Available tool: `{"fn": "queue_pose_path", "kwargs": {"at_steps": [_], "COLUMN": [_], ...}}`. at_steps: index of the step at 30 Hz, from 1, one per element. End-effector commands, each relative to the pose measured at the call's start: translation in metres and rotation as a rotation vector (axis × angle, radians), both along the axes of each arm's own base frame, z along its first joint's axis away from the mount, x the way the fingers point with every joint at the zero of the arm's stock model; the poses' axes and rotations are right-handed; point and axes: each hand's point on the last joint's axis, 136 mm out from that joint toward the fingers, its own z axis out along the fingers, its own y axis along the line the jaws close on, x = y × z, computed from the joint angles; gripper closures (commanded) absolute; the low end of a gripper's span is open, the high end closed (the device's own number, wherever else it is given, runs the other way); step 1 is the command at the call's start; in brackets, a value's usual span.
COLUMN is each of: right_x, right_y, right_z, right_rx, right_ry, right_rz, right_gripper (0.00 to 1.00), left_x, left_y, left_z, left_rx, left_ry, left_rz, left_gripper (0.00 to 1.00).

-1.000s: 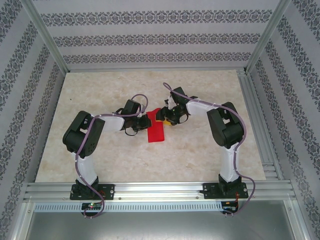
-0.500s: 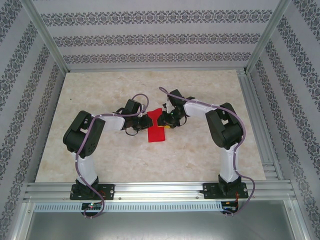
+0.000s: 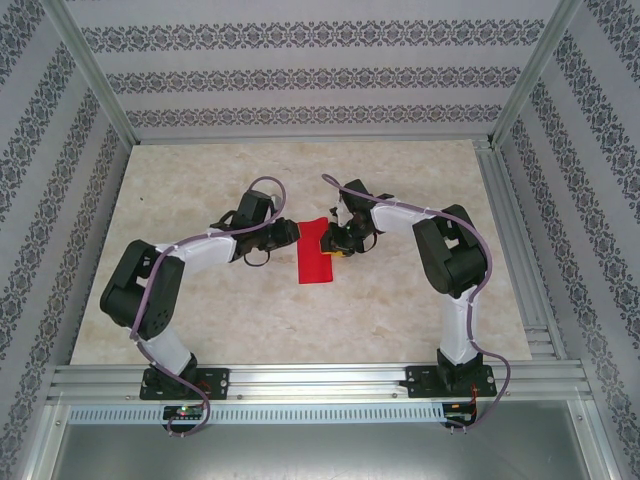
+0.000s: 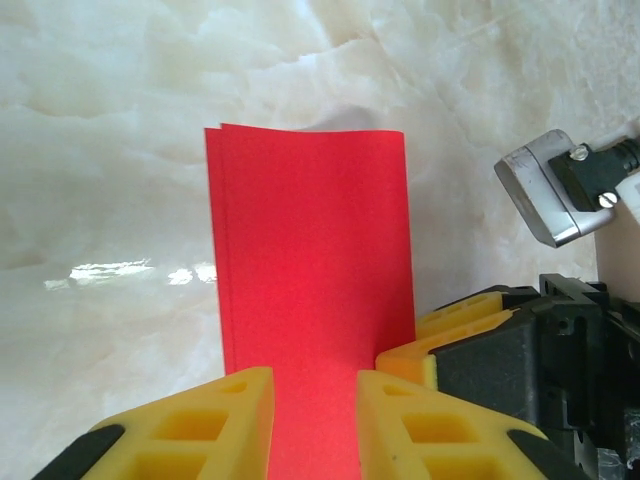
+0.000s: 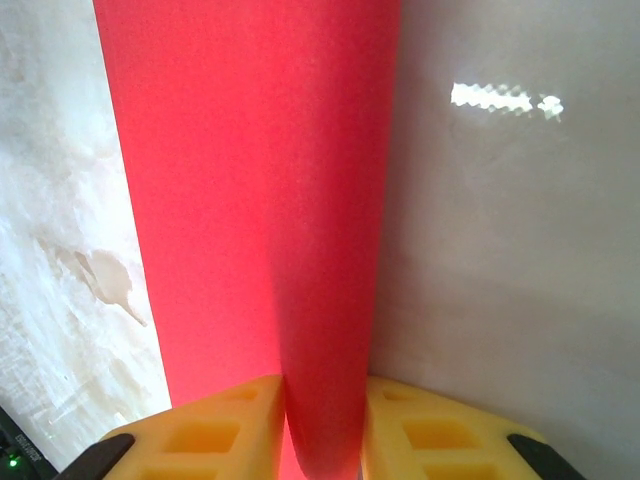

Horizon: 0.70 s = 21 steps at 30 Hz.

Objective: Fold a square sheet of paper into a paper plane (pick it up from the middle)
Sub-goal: Hold the square sheet of paper at the center of the table.

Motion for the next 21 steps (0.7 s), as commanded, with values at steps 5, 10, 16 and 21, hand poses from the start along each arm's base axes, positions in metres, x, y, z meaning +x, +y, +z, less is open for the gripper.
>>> {"fn": "queue_pose_path", "kwargs": {"at_steps": [5,10,16,21], "right_x": [0.000,-0.002,-0.002,-0.003], "right_y": [-0.016,-0.018,-0.019,-0.022], "right_z": [-0.017,-0.024,-0.029,-0.034], "right_rx": [-0.053,-0.088,-0.111,-0.136], "right_ry": [0.012,0.021,0.029,0.042], "right_rz": [0.010,0.034,0.031,0.024], "right_gripper": [0.74,0.71,0.70,0.70], "left_x": [-0.003,-0.004,-0.005,-0.005], "left_y": [0.015,0.013,0.008,0.002], "left_z": [-0.004,-0.005,-0.008,-0.010], "left_rx": [0.044,0.039,0.023,0.000], "left_ry": [0.012,0.017,0.029,0.040], "left_rz": [0.030,0.015,-0.005,-0.029], "left_gripper": [0.70,0.70,0.70,0.70]}}
